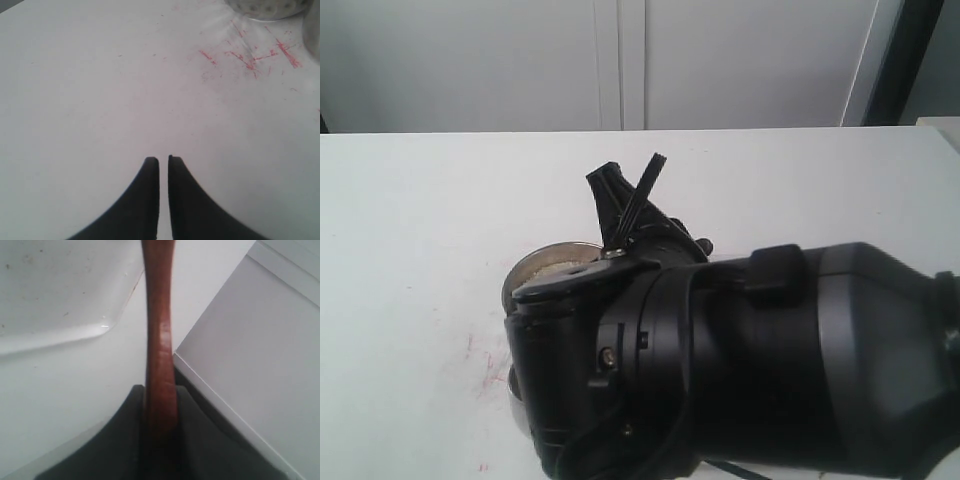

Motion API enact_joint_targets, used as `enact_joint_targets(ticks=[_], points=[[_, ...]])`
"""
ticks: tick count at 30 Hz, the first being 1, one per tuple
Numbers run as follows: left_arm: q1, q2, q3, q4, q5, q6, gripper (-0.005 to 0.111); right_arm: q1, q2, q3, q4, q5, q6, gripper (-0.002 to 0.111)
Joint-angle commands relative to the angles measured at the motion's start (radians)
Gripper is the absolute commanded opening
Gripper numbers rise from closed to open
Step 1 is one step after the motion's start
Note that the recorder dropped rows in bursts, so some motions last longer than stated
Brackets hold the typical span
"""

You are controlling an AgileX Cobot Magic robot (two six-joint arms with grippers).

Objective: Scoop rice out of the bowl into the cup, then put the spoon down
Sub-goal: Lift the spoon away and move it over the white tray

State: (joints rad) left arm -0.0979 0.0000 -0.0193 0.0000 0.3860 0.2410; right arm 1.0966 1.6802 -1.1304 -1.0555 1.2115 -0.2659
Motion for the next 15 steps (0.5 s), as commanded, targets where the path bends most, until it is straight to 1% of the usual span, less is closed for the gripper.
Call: enact_joint_targets(ticks=[1, 4, 6, 7, 8, 12, 13, 15], points=[[-0.005, 0.000, 0.009, -0.006, 0.049, -0.006, 0.014, -0.012, -0.003, 0.004, -0.002, 0.010, 0.178, 0.000], [-0.005, 0.000, 0.009, -0.006, 0.049, -0.006, 0.014, -0.056, -0.014, 0.004, 0.107, 0.010, 0.260, 0.000], [-0.005, 0.000, 0.009, -0.006, 0.049, -0.006, 0.014, -0.100, -0.015, 0.004, 0.147, 0.010, 0.389, 0.000], [-0.005, 0.000, 0.009, -0.006, 0.049, -0.006, 0.014, -0.138, -0.016, 0.004, 0.165, 0.010, 0.482, 0.000], [-0.005, 0.000, 0.009, -0.006, 0.049, -0.006, 0.014, -0.167, -0.016, 0.004, 0.189, 0.010, 0.533, 0.000], [-0.005, 0.000, 0.009, -0.006, 0.049, -0.006, 0.014, -0.306, -0.019, 0.004, 0.310, 0.010, 0.685, 0.000], [-0.005, 0.000, 0.009, -0.006, 0.049, -0.006, 0.014, -0.353, -0.019, 0.004, 0.361, 0.010, 0.730, 0.000], [-0.005, 0.000, 0.009, -0.006, 0.049, -0.006, 0.014, -0.413, -0.019, 0.004, 0.460, 0.010, 0.788, 0.000]])
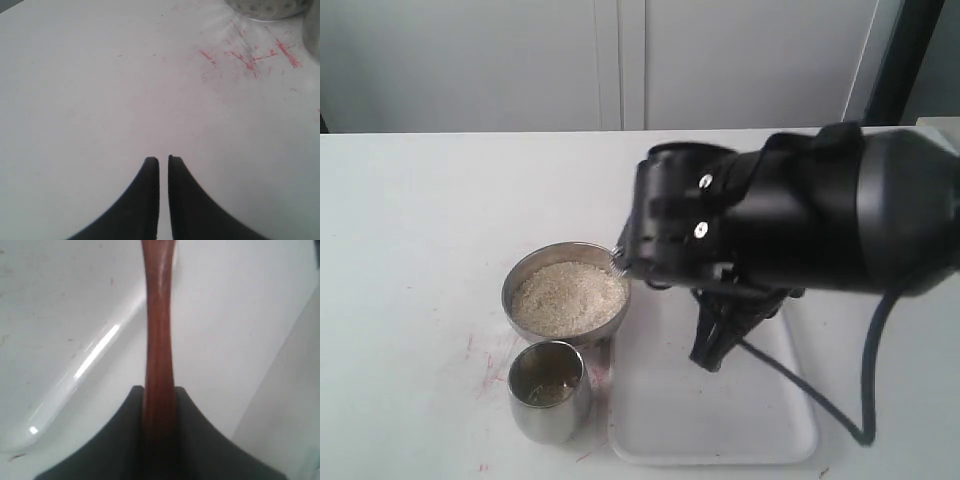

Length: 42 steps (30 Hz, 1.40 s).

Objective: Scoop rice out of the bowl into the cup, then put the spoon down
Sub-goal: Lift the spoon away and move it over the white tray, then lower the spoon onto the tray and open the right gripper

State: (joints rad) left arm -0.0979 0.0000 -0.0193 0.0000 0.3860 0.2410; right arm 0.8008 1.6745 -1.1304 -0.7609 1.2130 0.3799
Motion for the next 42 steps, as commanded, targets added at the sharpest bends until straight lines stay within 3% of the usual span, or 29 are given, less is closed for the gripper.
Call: enact_joint_targets(ticks=[1, 4, 12, 19, 26, 30, 33, 36, 42], points=[[-0.005, 0.000, 0.009, -0.006, 0.049, -0.006, 0.014, -0.149, -0.013, 0.004, 0.234, 0.008, 0.147, 0.000], [-0.005, 0.000, 0.009, -0.006, 0.049, -0.006, 0.014, -0.186, -0.009, 0.004, 0.408, -0.028, 0.147, 0.000], [-0.005, 0.000, 0.009, -0.006, 0.049, -0.006, 0.014, -0.190, -0.008, 0.004, 0.507, -0.260, 0.296, 0.000], [-0.005, 0.000, 0.009, -0.006, 0.049, -0.006, 0.014, -0.190, -0.008, 0.004, 0.703, -0.256, 0.297, 0.000], [-0.005, 0.000, 0.009, -0.006, 0.049, -0.006, 0.014, -0.190, -0.008, 0.055, 0.715, -0.223, 0.297, 0.000], [-0.005, 0.000, 0.009, -0.006, 0.049, -0.006, 0.014, -0.194, -0.008, 0.128, 0.696, -0.328, 0.297, 0.000], [-0.005, 0.000, 0.009, -0.006, 0.049, -0.006, 0.014, -0.215, 0.005, 0.085, 0.683, -0.360, 0.300, 0.000], [-0.005, 0.000, 0.009, -0.006, 0.049, -0.006, 0.014, -0.270, 0.080, -0.001, 0.708, -0.258, 0.287, 0.000], [-0.005, 0.000, 0.009, -0.006, 0.049, -0.006, 0.014, -0.273, 0.155, -0.024, 0.796, -0.228, 0.241, 0.000]])
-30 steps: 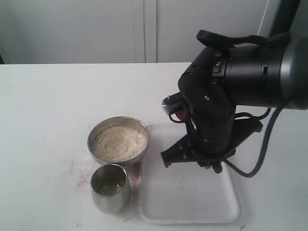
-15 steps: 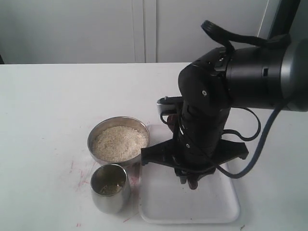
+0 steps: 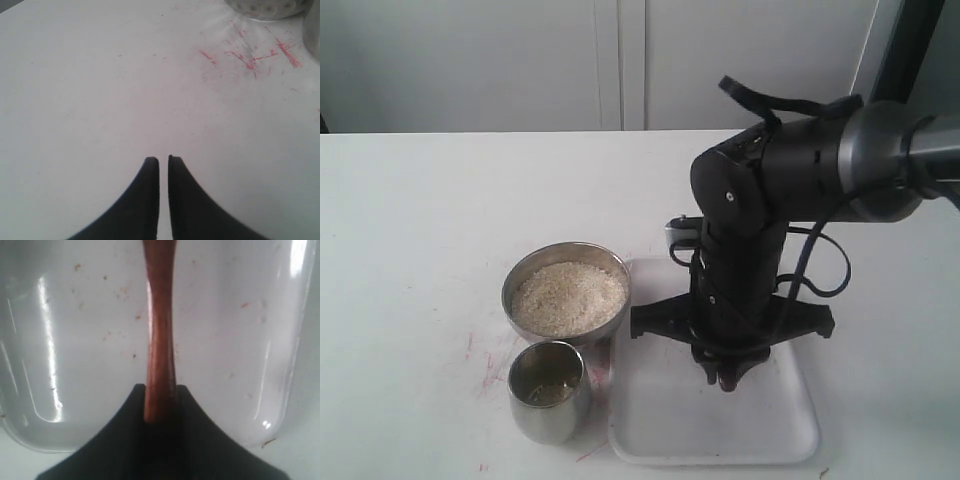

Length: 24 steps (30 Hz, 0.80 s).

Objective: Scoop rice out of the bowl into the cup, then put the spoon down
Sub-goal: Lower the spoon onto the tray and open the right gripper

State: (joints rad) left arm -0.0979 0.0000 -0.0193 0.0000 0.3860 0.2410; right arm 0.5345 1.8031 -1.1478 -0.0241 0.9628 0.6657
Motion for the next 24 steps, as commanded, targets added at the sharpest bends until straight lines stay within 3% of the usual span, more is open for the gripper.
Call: enact_joint_targets(ticks=[1, 24], points=[[-0.005, 0.000, 0.009, -0.006, 0.049, -0.006, 0.014, -0.006, 0.033, -0.007, 0.078, 0.022, -0.058, 0.000], [-0.005, 0.000, 0.009, -0.006, 0.049, -0.006, 0.014, -0.006, 0.076, -0.034, 0.009, -0.070, -0.012, 0.000]])
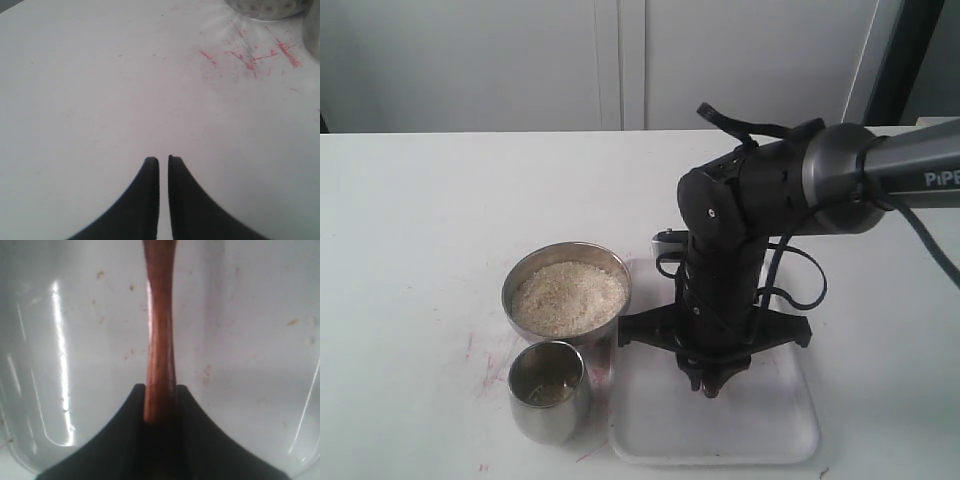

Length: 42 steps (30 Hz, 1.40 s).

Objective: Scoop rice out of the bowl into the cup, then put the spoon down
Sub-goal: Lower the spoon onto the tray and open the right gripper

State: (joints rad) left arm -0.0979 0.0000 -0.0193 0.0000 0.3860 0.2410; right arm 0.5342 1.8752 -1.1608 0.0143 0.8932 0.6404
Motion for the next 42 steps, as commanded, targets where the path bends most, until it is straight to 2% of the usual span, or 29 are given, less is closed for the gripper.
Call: enact_joint_targets(ticks=[1, 13, 21, 25, 33, 38, 42], points=[[-0.005, 0.000, 0.009, -0.006, 0.049, -0.006, 0.014, -0.006, 0.004, -0.025, -0.031, -0.001, 0.013, 0.000], [-0.005, 0.000, 0.009, -0.006, 0.049, -0.006, 0.014, -0.006, 0.022, -0.025, -0.036, 0.020, 0.016, 0.001], [-0.005, 0.000, 0.009, -0.006, 0.049, -0.006, 0.014, -0.006, 0.027, -0.025, -0.036, 0.019, 0.017, 0.026], [-0.005, 0.000, 0.009, -0.006, 0.049, -0.006, 0.014, -0.006, 0.027, -0.025, -0.036, 0.017, 0.017, 0.033], [-0.005, 0.000, 0.009, -0.006, 0.049, -0.006, 0.014, -0.006, 0.007, -0.025, -0.038, 0.026, -0.024, 0.031], [-0.005, 0.000, 0.009, -0.006, 0.049, -0.006, 0.014, -0.006, -0.063, -0.025, -0.062, 0.077, -0.148, 0.016], [-0.005, 0.000, 0.009, -0.006, 0.049, -0.006, 0.014, -0.006, -0.157, -0.025, -0.133, 0.159, -0.221, 0.010]])
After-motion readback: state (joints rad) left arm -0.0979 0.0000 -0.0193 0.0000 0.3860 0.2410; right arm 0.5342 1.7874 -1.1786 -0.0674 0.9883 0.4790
